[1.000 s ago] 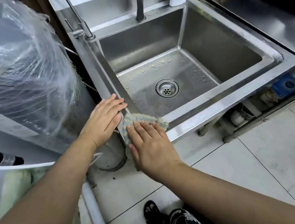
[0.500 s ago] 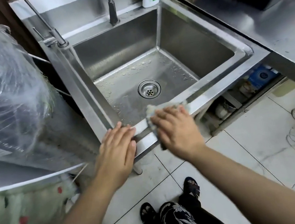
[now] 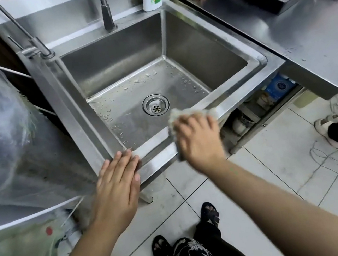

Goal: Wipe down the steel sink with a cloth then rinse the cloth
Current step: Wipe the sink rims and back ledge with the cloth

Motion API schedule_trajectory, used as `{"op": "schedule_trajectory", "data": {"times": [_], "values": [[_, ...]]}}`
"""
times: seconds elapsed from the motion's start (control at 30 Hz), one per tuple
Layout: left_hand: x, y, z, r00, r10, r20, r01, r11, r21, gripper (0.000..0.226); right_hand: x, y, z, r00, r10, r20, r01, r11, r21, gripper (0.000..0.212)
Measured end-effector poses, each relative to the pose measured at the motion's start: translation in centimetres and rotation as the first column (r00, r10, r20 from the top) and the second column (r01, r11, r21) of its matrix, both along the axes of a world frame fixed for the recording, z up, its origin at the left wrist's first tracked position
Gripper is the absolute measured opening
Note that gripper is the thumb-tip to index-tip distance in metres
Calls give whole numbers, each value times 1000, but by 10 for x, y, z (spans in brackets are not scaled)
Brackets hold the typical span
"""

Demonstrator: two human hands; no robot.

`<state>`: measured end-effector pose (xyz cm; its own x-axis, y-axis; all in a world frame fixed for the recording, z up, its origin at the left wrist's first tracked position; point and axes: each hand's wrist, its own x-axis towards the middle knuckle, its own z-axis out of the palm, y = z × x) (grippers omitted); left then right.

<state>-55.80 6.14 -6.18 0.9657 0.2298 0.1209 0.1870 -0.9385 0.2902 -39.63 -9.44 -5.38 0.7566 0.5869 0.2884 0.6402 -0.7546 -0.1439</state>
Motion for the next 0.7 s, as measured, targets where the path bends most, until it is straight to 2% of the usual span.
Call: {"op": "schedule_trajectory", "data": {"times": [0.1, 0.2, 0.27, 0.37, 0.43, 0.5, 0.57, 0.7], "values": [[-1, 0, 2, 1000, -6, -7, 6, 1000, -12, 56, -28, 11, -3, 974, 214, -73, -211, 976, 53, 37], [5, -2, 9, 1000, 20, 9, -19, 998, -64, 58, 17, -19, -1, 935, 335, -112, -325, 940, 103, 38], [15, -8, 15, 998, 46, 31, -42, 993, -110, 56, 69, -48, 4, 959, 269, -90, -264, 962, 69, 39], [42, -29, 21, 999, 14, 42, -10, 994, -112, 58, 144, -86, 16, 995, 45, -89, -52, 996, -77, 47], [67, -47, 22, 999, -9, 43, 13, 996, -89, 53, 168, -96, 21, 986, -107, -126, 89, 985, -146, 52], [93, -67, 23, 1000, -11, 28, 13, 997, -76, 50, 164, -91, 17, 979, -165, -119, 150, 980, -131, 55], [116, -85, 23, 1000, 12, 16, -11, 998, -65, 51, 135, -77, 9, 989, -107, -102, 96, 990, -99, 56], [139, -108, 17, 992, 125, -30, -126, 992, -3, 52, 96, -64, -8, 980, 199, -33, -200, 978, -58, 43]]}}
